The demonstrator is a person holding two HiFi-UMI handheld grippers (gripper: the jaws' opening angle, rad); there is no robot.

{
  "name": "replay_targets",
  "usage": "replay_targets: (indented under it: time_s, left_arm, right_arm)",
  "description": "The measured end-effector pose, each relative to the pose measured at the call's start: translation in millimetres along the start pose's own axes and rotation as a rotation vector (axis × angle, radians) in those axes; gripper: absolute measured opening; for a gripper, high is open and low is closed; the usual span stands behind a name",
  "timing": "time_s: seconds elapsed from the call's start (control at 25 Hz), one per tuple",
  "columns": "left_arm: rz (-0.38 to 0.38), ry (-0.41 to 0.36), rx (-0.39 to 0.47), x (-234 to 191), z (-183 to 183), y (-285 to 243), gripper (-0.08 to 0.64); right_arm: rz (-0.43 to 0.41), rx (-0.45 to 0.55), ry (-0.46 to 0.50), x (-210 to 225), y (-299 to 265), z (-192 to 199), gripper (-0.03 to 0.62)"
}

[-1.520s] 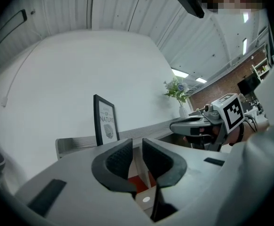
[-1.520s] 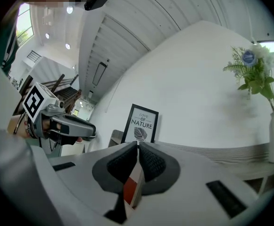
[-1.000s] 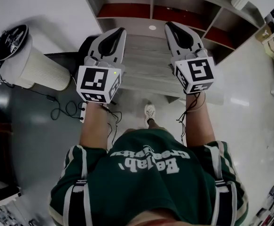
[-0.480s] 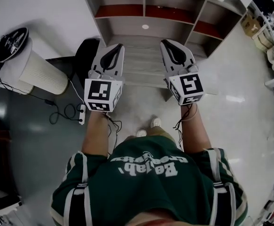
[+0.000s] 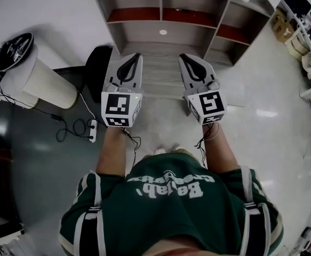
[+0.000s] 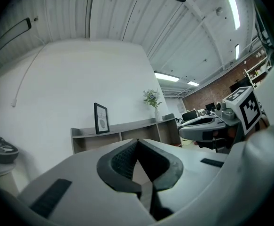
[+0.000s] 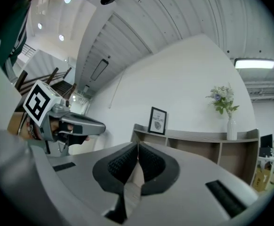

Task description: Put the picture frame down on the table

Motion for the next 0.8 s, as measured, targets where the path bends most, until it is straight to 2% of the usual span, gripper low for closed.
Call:
replay_targets:
  time_s: [0.16,0.8]
  left_arm:
    - [0.011,-0.020,0.004,6.1,-1.6,0.6,0.018]
    - [-0.021,-0.041,0.004,-7.1,-0.2,15.8,0.018]
  right_arm:
    - [-0.011,-0.023,0.057,-7.0,1.6,-4.2,0.035]
    - [-0.035,0.014,0.044,-18.6,-9.3,-16.7,0.035]
Point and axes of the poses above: the fingertips, and each gripper's own axes: y backward along the fingers, x to its right, z out of its underside, the point moved 3 cm from there along y, backward along the fingers, and after that the axes turned 12 degrees about -z, right-handed, at the moved point
